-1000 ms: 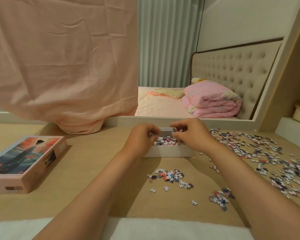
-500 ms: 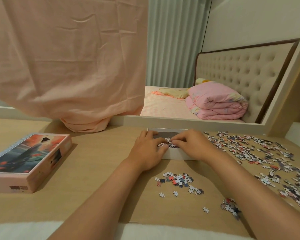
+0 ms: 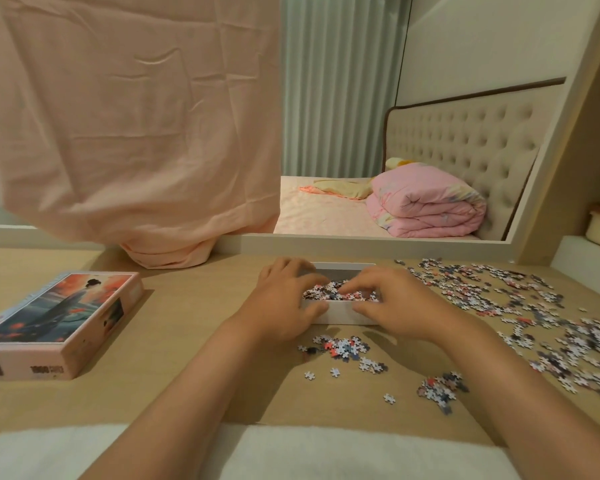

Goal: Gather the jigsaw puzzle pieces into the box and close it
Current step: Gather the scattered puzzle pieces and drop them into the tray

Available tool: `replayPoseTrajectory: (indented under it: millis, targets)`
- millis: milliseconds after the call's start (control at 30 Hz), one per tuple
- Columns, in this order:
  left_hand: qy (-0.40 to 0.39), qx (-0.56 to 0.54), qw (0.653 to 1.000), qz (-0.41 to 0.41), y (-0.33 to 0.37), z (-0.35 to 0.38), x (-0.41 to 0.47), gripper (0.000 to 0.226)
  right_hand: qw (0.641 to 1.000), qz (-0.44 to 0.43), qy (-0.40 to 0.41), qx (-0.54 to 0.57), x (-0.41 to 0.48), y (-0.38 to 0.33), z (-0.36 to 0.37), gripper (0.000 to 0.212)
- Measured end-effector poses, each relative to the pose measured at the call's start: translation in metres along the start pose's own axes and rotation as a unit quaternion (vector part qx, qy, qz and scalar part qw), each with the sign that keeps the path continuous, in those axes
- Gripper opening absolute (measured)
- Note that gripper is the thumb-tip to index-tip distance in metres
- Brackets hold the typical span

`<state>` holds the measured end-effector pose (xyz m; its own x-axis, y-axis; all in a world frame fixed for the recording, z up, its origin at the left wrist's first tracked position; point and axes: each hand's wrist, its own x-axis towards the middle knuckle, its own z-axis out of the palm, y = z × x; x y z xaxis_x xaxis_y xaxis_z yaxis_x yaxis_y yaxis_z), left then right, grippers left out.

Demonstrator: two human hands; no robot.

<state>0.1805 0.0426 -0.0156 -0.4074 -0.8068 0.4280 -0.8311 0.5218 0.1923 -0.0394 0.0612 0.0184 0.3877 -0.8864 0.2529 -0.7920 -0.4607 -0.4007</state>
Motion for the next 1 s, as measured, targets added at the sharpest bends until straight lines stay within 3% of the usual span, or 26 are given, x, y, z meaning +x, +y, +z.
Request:
replayPoseTrajectory:
  millis: [67,133,300,367,567,667,800,900,1000]
  targets:
    - [-0.011,-0.018,1.000,0.009,0.007,-0.014,-0.004,0.034,0.999,0.014,-0.044,0.023,-0.008,-0.003,-0.006,0.031]
    - [-0.080,-0.059,0.995,-0.011,0.016,-0.023,-0.009,0.036,0.992,0.041,-0.118,0.007,-0.016,-0.005,-0.008,0.042]
    - [-0.265,-0.012,0.963,-0.042,0.025,-0.014,-0.021,0.086,0.964,0.065,-0.243,-0.090,-0.025,-0.001,0.001,0.066]
    - [-0.265,-0.002,0.964,-0.026,0.026,-0.006,-0.022,0.083,0.964,0.058,-0.241,-0.093,-0.023,0.001,0.006,0.061]
    - [-0.219,-0.047,0.974,0.021,0.029,0.001,-0.017,0.044,0.980,0.051,-0.194,-0.011,-0.021,-0.004,0.015,0.039]
    - [-0.214,-0.053,0.975,0.003,0.026,-0.008,-0.017,0.058,0.978,0.080,-0.191,0.036,-0.024,0.000,0.000,0.046]
    - [-0.271,-0.029,0.961,-0.044,0.017,-0.021,-0.019,0.076,0.954,0.101,-0.282,0.010,-0.034,0.001,-0.016,0.062]
    - [-0.280,-0.044,0.958,-0.042,0.013,-0.020,-0.021,0.066,0.949,0.123,-0.292,-0.007,-0.033,0.004,-0.008,0.065]
    - [-0.248,-0.090,0.964,-0.035,0.010,-0.013,-0.020,0.050,0.966,0.119,-0.227,0.023,-0.026,0.008,0.006,0.054]
